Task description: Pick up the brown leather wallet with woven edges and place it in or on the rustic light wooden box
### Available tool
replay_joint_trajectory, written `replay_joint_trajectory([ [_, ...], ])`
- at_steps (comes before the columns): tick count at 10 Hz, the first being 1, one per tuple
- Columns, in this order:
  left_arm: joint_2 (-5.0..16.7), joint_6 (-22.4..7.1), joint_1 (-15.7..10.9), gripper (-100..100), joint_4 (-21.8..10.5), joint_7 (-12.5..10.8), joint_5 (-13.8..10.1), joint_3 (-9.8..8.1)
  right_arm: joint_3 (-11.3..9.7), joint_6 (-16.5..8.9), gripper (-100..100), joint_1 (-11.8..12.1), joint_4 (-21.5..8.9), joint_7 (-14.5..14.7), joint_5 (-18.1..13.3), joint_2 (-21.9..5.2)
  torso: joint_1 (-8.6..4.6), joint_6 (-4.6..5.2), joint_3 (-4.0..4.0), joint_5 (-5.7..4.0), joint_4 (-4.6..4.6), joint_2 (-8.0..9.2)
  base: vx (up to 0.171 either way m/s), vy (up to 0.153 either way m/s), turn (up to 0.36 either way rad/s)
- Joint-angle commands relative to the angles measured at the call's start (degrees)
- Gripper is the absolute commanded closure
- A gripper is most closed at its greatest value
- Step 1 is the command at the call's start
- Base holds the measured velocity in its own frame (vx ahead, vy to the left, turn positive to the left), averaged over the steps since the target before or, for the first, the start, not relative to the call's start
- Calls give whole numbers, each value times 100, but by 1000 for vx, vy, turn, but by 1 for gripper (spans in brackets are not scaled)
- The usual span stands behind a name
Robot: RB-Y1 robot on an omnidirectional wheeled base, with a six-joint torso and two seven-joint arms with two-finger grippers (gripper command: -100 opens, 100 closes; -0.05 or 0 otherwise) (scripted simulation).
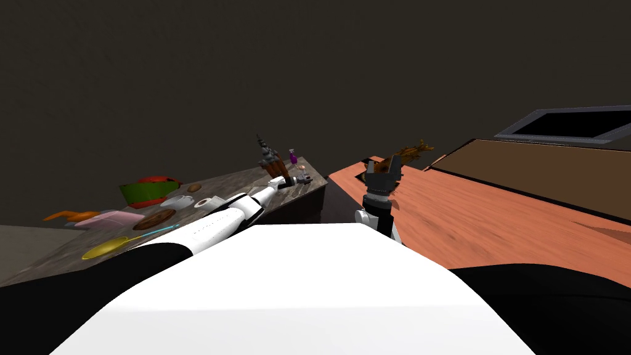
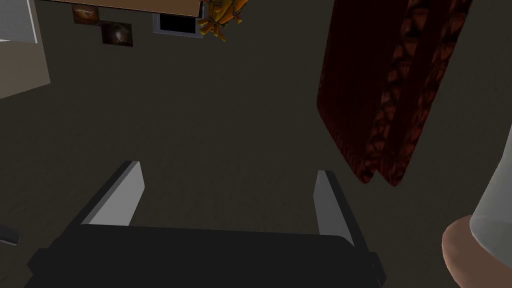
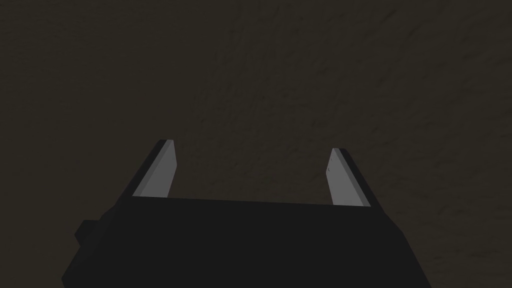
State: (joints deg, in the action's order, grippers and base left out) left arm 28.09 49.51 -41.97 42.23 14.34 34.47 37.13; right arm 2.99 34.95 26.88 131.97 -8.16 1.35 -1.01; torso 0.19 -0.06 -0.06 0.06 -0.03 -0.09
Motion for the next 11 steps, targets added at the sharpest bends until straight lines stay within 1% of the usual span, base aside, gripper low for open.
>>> replay_joint_trajectory([
  [1,133,72,-84,-100,-285,60,124,117,0,0,0,0,0,0,0,0,0,0,0,0,0,0,18,57,-59],
  [3,201,106,-144,-100,-560,115,249,241,0,0,0,0,0,0,0,0,-1,-1,0,0,0,0,19,43,-40],
  [4,201,106,-144,-100,-560,115,249,241,0,0,0,0,0,0,0,0,-6,0,1,-1,1,1,8,20,-9],
  [6,236,118,-165,-100,-762,153,338,326,0,0,0,0,0,0,0,0,-17,0,3,-3,1,4,15,18,-21],
  [7,225,122,-146,-100,-701,155,307,295,0,0,0,0,0,0,0,0,-14,0,0,-3,0,0,9,11,-7],
  [8,223,126,-144,0,-709,159,312,302,0,0,0,0,0,0,0,1,-12,-1,-2,-3,0,-4,0,0,0],
  [9,223,126,-144,-100,-708,159,311,301,0,0,0,0,0,0,0,1,-13,-1,-3,-3,0,-4,0,0,0],
  [10,223,126,-144,100,-708,159,312,301,0,0,0,0,0,0,0,1,-14,-1,-3,-3,0,-5,0,0,0],
  [11,223,126,-144,100,-708,159,312,301,0,0,0,0,0,0,0,1,-14,-1,-3,-3,0,-5,0,0,0],
])
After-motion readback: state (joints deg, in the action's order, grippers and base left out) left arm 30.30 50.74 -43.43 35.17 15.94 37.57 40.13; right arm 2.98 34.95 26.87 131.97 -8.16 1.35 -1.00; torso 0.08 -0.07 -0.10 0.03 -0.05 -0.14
